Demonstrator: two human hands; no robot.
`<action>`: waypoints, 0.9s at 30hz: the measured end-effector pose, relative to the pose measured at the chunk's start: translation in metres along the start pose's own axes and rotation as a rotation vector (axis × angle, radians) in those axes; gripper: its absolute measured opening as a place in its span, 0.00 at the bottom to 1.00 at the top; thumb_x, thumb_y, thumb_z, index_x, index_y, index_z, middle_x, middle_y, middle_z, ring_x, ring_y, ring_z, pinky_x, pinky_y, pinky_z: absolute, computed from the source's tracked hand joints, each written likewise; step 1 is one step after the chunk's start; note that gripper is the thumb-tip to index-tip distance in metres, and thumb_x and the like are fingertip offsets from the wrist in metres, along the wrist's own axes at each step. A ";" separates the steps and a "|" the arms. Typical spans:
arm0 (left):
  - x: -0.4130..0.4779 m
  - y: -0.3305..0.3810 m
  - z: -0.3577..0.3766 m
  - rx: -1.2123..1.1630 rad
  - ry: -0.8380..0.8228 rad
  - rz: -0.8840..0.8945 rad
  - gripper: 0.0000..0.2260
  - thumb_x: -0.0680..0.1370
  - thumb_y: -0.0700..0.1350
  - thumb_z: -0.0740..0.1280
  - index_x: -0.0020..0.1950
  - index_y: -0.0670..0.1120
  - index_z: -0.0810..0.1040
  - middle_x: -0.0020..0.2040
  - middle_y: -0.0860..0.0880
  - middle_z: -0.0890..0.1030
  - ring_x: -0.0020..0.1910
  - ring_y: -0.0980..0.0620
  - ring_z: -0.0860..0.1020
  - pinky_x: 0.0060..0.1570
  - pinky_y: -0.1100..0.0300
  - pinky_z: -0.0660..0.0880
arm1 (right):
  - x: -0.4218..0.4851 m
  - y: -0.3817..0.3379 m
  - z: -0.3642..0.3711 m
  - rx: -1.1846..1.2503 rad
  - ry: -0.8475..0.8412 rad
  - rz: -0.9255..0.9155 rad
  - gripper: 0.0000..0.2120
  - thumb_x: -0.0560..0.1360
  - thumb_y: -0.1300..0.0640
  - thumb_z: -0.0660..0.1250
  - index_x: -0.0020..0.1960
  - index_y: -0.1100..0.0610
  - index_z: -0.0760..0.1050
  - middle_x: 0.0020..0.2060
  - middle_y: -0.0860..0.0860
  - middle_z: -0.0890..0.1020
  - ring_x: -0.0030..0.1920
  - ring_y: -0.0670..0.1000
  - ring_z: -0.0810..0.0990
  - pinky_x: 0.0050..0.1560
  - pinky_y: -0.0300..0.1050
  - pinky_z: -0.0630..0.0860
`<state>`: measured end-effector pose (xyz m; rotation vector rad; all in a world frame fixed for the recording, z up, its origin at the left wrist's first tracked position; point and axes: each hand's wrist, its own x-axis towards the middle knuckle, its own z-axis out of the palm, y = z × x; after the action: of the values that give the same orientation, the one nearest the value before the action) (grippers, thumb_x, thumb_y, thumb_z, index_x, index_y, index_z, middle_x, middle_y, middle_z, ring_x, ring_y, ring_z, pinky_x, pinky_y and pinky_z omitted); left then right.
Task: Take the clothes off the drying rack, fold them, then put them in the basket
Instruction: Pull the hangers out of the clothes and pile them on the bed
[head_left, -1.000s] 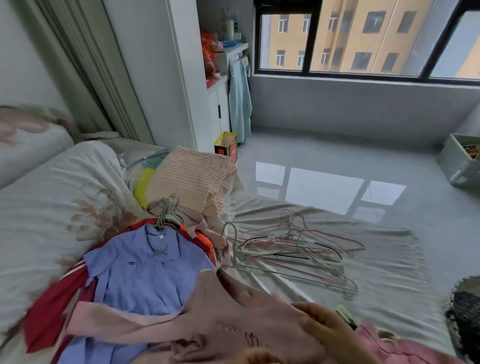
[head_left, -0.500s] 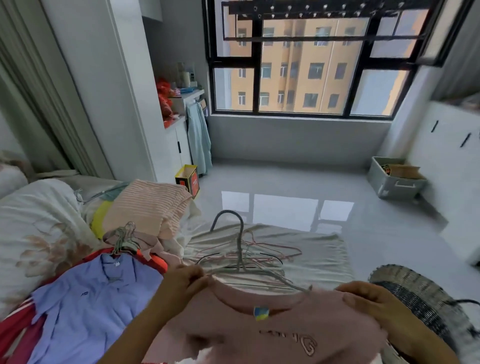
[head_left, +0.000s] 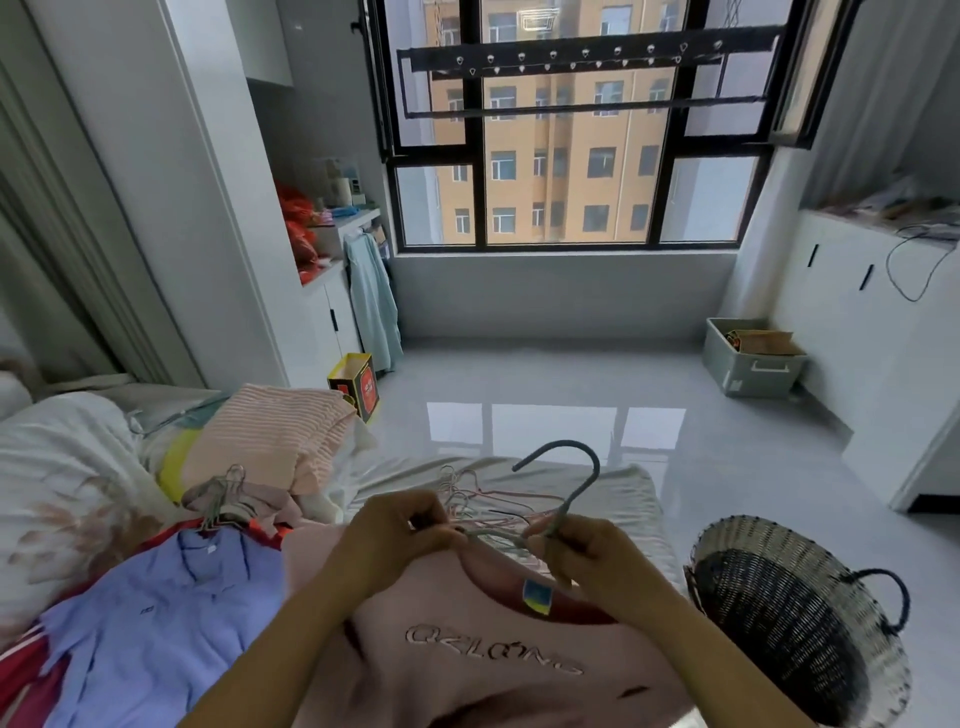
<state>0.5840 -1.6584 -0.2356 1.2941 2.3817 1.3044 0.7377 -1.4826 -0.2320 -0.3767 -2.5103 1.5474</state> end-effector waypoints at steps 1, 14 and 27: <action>-0.004 0.002 -0.005 -0.015 0.000 0.007 0.08 0.62 0.60 0.72 0.31 0.59 0.77 0.28 0.60 0.77 0.30 0.62 0.73 0.33 0.70 0.67 | -0.002 -0.002 -0.002 -0.023 -0.025 0.015 0.07 0.77 0.54 0.65 0.44 0.54 0.80 0.26 0.45 0.73 0.27 0.41 0.68 0.36 0.38 0.67; -0.080 -0.085 -0.012 0.185 0.385 -0.159 0.19 0.68 0.66 0.57 0.39 0.53 0.77 0.35 0.58 0.78 0.37 0.60 0.76 0.34 0.64 0.68 | -0.005 0.033 0.001 -0.038 0.070 0.170 0.16 0.75 0.59 0.64 0.28 0.53 0.75 0.20 0.47 0.69 0.24 0.45 0.66 0.32 0.41 0.65; -0.104 -0.097 0.018 0.138 0.520 -0.303 0.19 0.69 0.65 0.54 0.33 0.53 0.73 0.27 0.59 0.73 0.35 0.61 0.73 0.35 0.68 0.66 | -0.011 0.063 0.005 -0.020 0.148 0.195 0.21 0.74 0.61 0.64 0.23 0.49 0.75 0.20 0.47 0.71 0.27 0.48 0.68 0.35 0.44 0.63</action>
<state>0.5969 -1.7491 -0.3464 0.6237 2.9057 1.5430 0.7546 -1.4632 -0.2906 -0.7304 -2.4370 1.4987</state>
